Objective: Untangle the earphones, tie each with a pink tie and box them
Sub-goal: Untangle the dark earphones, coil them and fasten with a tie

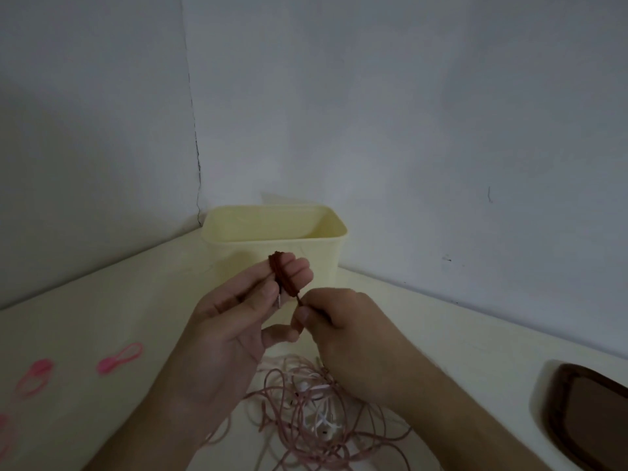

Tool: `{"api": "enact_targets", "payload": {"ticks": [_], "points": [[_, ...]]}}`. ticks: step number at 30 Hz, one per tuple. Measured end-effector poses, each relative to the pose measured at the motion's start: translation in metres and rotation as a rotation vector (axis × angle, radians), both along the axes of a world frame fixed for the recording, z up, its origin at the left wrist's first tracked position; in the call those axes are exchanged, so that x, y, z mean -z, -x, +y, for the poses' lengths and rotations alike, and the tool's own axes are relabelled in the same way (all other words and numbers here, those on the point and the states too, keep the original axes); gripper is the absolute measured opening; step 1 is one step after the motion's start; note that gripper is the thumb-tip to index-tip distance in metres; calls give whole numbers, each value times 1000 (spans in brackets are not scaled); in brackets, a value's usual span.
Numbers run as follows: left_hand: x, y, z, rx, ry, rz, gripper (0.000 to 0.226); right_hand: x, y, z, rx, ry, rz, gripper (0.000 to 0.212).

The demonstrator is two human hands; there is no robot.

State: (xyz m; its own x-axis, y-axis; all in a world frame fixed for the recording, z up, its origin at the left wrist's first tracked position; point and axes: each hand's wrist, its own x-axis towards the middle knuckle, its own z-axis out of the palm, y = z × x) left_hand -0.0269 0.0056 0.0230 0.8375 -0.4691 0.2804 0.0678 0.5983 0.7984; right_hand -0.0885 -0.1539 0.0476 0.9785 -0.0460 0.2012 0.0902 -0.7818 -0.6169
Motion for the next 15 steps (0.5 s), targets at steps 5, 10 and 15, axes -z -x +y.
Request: {"api": "enact_targets", "payload": {"ticks": [5,10,15], "points": [[6,-4,-3,-162,-211,-130,33,-8,6,5,-33,77,-27,31],[7,-5,-3,-262,-298,-166,32,-23,11,-5,-21,-72,-67,31],[12,-6,-4,-323,-446,-279,29,-30,13,-16,-25,-140,-127,26]]}}
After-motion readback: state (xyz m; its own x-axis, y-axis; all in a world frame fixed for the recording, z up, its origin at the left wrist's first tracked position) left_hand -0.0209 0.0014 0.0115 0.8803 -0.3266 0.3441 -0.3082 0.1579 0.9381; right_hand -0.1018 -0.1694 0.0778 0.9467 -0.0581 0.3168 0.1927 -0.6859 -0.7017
